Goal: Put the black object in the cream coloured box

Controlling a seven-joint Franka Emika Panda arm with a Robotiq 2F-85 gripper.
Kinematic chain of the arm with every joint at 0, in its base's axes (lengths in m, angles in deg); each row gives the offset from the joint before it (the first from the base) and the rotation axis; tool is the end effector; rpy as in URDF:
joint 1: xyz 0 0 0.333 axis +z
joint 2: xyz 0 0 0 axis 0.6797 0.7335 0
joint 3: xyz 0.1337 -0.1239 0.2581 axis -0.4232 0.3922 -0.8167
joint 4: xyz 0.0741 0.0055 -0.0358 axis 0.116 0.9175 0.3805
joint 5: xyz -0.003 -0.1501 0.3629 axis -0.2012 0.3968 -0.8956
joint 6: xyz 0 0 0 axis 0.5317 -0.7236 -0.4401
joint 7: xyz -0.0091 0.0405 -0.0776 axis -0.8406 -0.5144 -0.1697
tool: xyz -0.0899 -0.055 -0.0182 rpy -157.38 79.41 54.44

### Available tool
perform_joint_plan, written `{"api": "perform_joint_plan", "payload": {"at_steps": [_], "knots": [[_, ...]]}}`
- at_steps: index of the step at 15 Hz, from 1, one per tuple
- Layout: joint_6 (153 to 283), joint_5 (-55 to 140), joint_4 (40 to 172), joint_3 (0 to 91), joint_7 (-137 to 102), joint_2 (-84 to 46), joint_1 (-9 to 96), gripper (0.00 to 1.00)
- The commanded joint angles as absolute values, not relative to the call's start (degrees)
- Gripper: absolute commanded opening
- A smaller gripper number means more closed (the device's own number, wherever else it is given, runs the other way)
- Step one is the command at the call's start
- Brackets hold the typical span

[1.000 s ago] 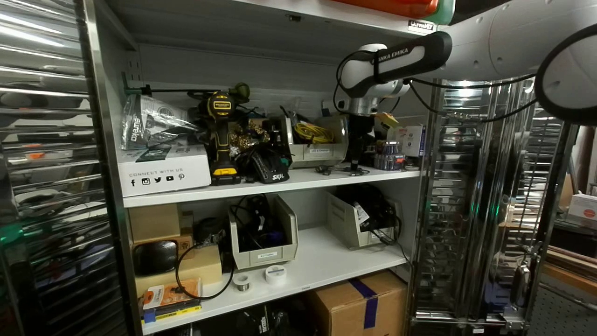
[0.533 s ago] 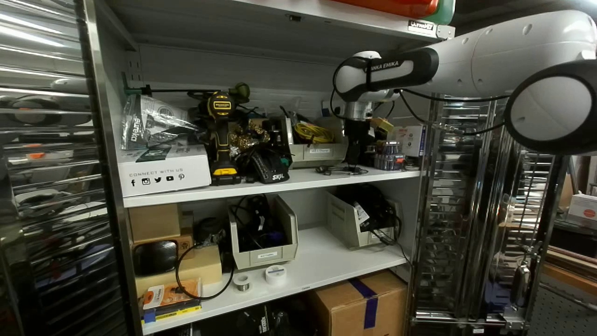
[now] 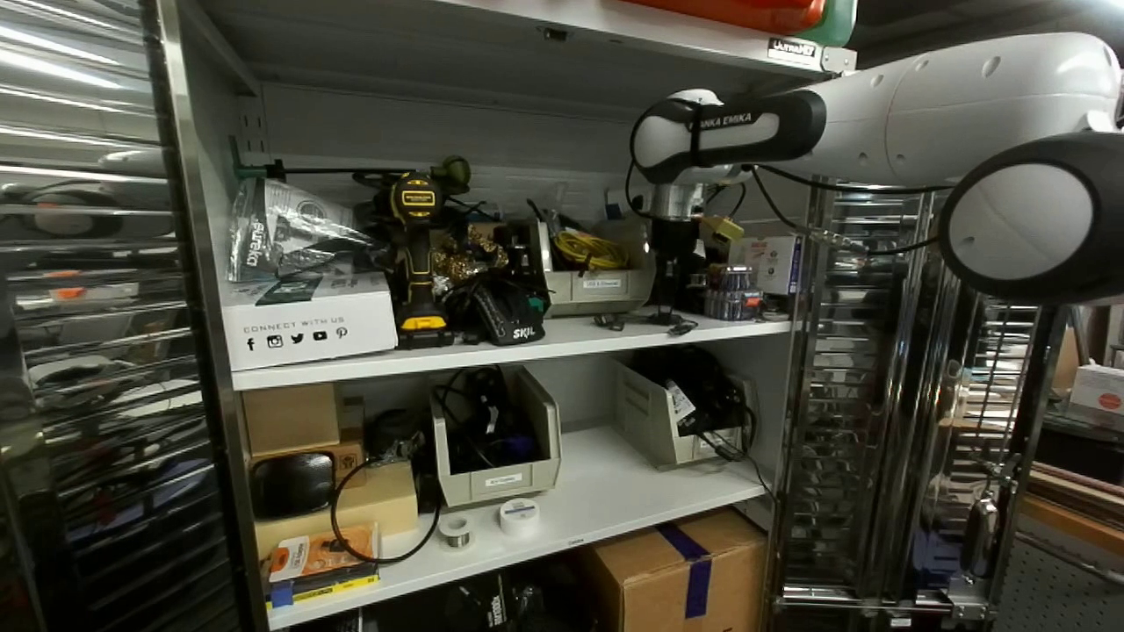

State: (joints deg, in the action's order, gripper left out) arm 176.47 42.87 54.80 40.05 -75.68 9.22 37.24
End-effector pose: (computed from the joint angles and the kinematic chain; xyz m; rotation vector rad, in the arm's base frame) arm 0.7548 -0.0707 0.5172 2.7714 1.2473 0.1431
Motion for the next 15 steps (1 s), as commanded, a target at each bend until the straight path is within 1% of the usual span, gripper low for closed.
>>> {"api": "perform_joint_plan", "payload": {"at_steps": [1, 4, 8, 12, 15], "knots": [[174.49, 43.05, 51.20, 40.20, -75.80, 10.98, 37.30, 0.20], [174.65, 43.93, 52.89, 40.61, -74.53, 9.41, 38.16, 0.19], [176.46, 47.08, 59.36, 41.33, -71.15, 4.66, 41.31, 0.19], [181.56, 50.96, 70.01, 42.20, -61.25, -2.09, 45.19, 0.19], [180.19, 52.78, 77.89, 42.18, -55.70, -7.02, 47.48, 0.19]]}}
